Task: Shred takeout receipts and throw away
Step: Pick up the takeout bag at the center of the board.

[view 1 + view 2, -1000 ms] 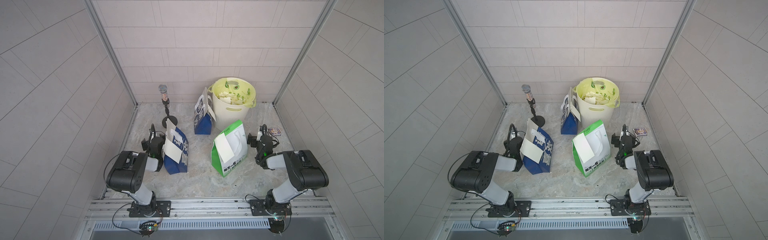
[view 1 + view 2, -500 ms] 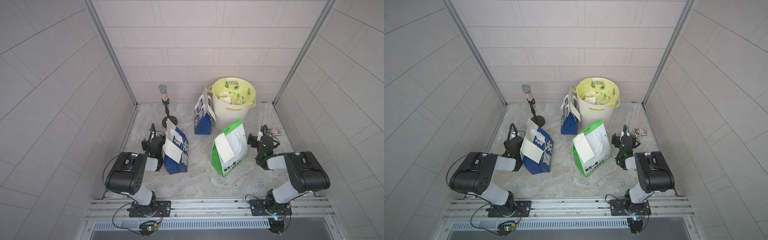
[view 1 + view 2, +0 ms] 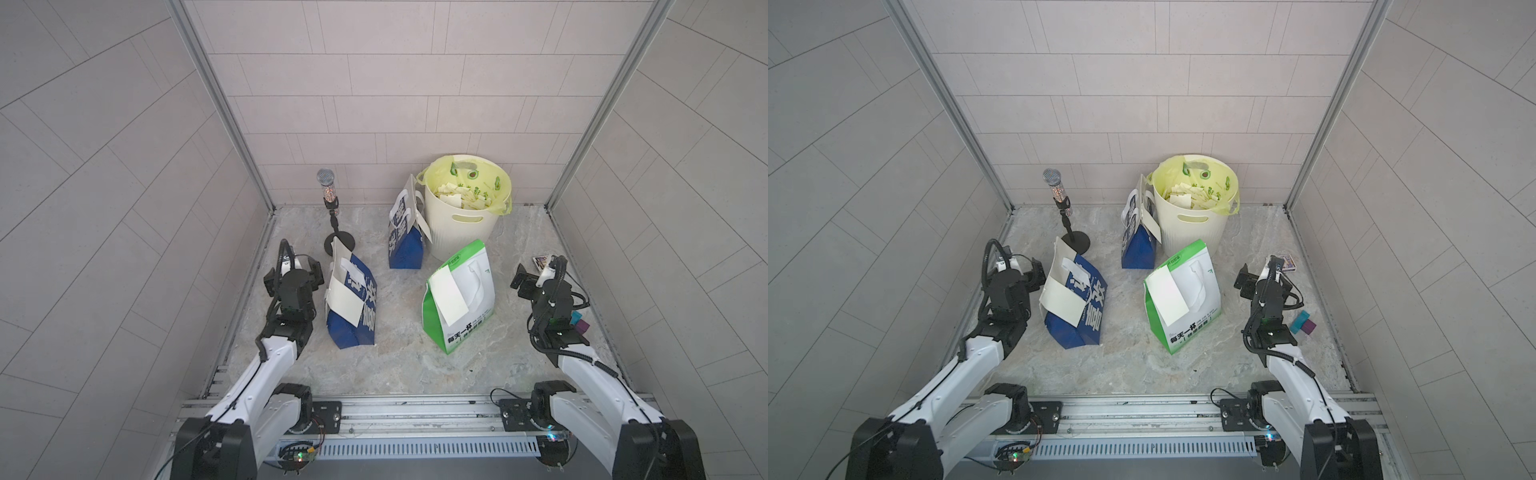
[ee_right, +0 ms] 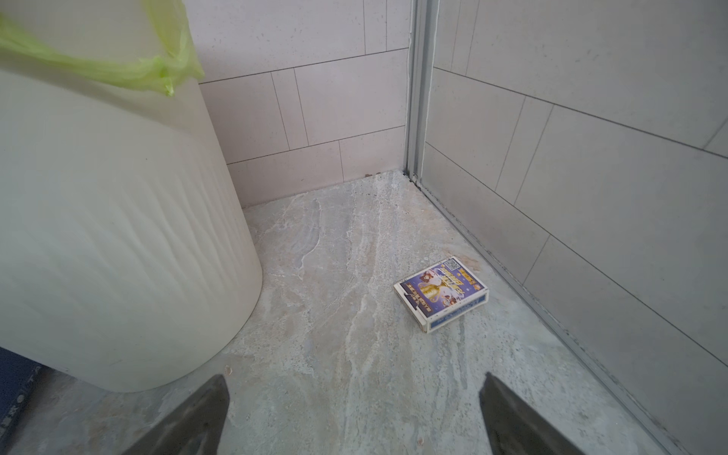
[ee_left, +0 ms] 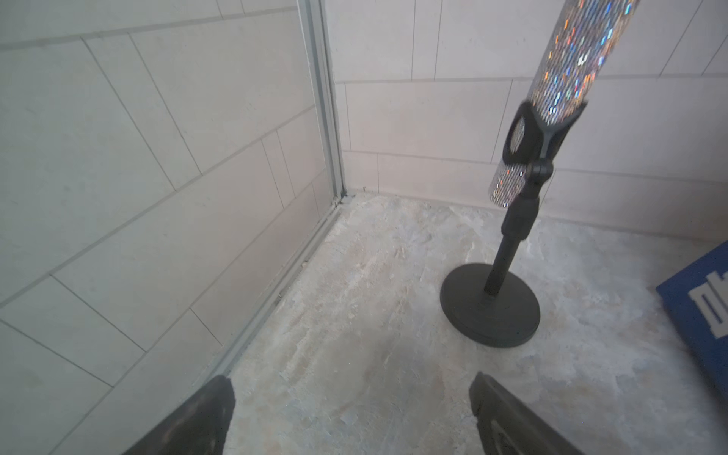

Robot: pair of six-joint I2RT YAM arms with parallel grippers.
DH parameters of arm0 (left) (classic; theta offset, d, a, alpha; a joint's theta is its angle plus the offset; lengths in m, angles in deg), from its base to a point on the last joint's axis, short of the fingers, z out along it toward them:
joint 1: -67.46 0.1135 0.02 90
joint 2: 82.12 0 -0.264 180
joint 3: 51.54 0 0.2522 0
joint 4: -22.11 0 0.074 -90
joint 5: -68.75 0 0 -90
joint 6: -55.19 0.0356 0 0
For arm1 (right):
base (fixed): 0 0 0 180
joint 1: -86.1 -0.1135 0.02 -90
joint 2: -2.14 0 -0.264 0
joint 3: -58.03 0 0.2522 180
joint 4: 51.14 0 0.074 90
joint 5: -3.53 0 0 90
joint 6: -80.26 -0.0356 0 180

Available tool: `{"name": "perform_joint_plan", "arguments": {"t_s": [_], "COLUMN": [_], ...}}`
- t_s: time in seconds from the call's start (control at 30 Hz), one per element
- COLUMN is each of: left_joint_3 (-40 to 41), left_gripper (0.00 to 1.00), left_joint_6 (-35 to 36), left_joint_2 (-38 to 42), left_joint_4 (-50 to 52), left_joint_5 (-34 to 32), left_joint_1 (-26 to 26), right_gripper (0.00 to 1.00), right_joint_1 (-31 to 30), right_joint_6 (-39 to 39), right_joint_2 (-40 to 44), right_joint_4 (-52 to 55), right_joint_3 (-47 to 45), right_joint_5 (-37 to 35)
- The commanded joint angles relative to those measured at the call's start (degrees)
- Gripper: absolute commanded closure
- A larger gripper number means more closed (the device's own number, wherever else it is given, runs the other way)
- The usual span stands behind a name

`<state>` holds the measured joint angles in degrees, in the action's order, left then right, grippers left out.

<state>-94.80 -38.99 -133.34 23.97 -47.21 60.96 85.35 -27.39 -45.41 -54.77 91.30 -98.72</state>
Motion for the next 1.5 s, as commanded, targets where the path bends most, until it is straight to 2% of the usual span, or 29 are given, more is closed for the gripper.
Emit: {"name": "perform_joint_plan", "arguments": {"t_s": [0.0,0.03,0.13,0.27,0.33,0.5,0.67,0.9,1.03,1.17,1.3,1.47], "left_joint_3": [-8.62,-11.85,-23.07,-36.07,-40.20,-47.63,-50.12,-54.47,-55.87,-57.50,-56.71,-57.28], "left_gripper": [0.03,0.04,0.16,0.19,0.23,0.23,0.23,0.24,0.33,0.36,0.51,0.61], "left_joint_6": [-5.31,-7.74,-16.15,-23.85,-25.08,-25.18,-25.18,-23.13,-22.11,-21.54,-20.86,-20.46], "left_joint_2": [5.44,6.01,5.00,0.29,-2.43,-9.44,-15.06,-19.23,-20.91,-21.72,-22.55,-23.58], "left_joint_4": [21.05,25.91,40.37,54.24,58.38,66.80,67.68,69.54,71.25,71.54,72.01,73.07], "left_joint_5": [0.30,0.82,2.56,8.22,12.44,19.33,28.06,29.46,28.81,29.65,29.20,28.43], "left_joint_1": [0.26,0.25,0.20,-0.83,-1.66,-3.53,-4.50,-6.27,-6.67,-7.47,-7.69,-9.24], "right_gripper": [0.01,0.01,0.02,0.04,0.05,0.06,0.06,0.06,0.06,0.06,0.09,0.11], "right_joint_1": [-0.21,-0.17,-0.18,-0.21,-0.21,-0.47,-0.48,-0.56,-0.56,-0.56,-0.65,-1.22], "right_joint_6": [-5.87,-6.48,-8.76,-11.59,-13.12,-14.13,-12.67,-10.13,-9.95,-9.71,-9.33,-8.22], "right_joint_2": [6.35,8.20,9.66,5.30,3.25,-1.89,-3.88,-5.09,-4.94,-5.02,-5.45,-6.61], "right_joint_4": [16.56,18.77,28.71,44.07,48.69,55.52,56.21,57.88,58.38,58.61,59.63,61.18], "right_joint_3": [2.20,2.88,8.16,19.40,23.82,33.04,36.11,37.84,38.79,39.32,40.61,43.54], "right_joint_5": [1.00,2.19,3.68,6.35,7.84,10.99,12.83,14.47,14.75,15.19,16.36,18.89]}}
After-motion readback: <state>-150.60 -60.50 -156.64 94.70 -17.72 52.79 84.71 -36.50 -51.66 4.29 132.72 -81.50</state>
